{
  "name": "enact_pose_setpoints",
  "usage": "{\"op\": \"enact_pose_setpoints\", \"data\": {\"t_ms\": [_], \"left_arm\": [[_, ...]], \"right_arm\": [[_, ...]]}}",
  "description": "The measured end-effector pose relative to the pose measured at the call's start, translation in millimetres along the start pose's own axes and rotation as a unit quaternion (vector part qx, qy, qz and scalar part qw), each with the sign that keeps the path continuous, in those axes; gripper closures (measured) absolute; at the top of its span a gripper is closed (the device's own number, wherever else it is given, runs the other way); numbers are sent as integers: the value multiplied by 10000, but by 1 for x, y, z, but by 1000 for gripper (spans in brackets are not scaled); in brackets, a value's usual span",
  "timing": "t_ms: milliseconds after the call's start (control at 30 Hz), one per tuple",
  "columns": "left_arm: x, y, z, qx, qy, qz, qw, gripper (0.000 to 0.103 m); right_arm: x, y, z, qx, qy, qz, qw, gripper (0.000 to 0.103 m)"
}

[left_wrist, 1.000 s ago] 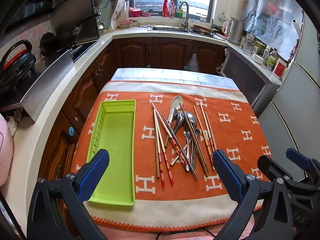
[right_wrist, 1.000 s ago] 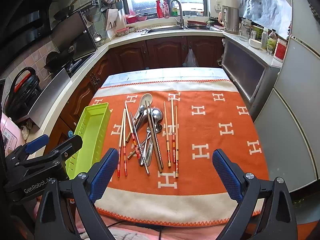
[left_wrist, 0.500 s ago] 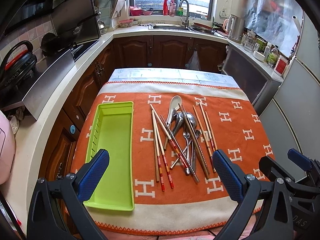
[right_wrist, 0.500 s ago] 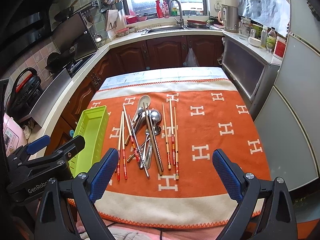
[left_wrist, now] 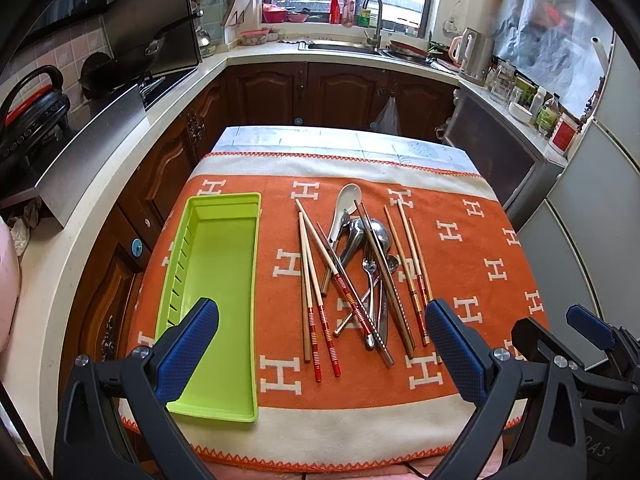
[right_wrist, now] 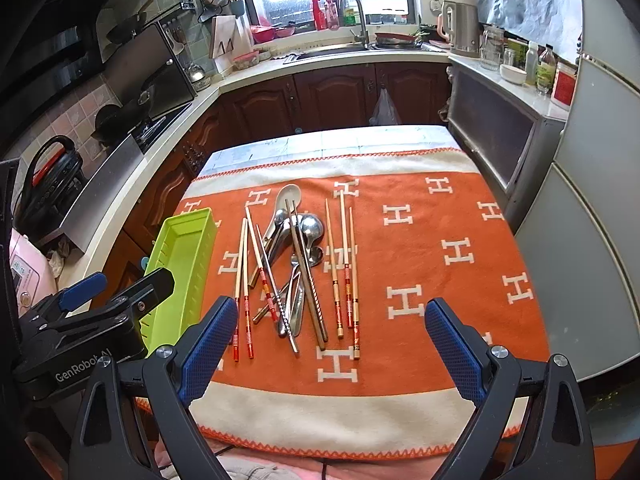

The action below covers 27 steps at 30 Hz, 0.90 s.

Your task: Organize utensils

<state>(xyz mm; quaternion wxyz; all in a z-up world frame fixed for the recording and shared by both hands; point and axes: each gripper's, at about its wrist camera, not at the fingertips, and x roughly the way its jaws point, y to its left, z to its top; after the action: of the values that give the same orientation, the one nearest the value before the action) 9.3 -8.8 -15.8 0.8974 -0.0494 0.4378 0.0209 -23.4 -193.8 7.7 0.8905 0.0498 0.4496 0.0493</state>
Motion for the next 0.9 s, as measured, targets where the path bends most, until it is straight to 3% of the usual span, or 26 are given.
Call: {"op": "enact_pose_setpoints", "data": {"t_ms": [567, 900], "left_arm": [[8, 1, -2, 161, 87, 276, 9995, 1], [13, 0, -2, 194, 196, 222, 9994, 1]], "right_arm": [[16, 10, 1, -70, 37, 67, 9999, 7], [25, 9, 1, -23, 115, 194, 9997, 14]]}}
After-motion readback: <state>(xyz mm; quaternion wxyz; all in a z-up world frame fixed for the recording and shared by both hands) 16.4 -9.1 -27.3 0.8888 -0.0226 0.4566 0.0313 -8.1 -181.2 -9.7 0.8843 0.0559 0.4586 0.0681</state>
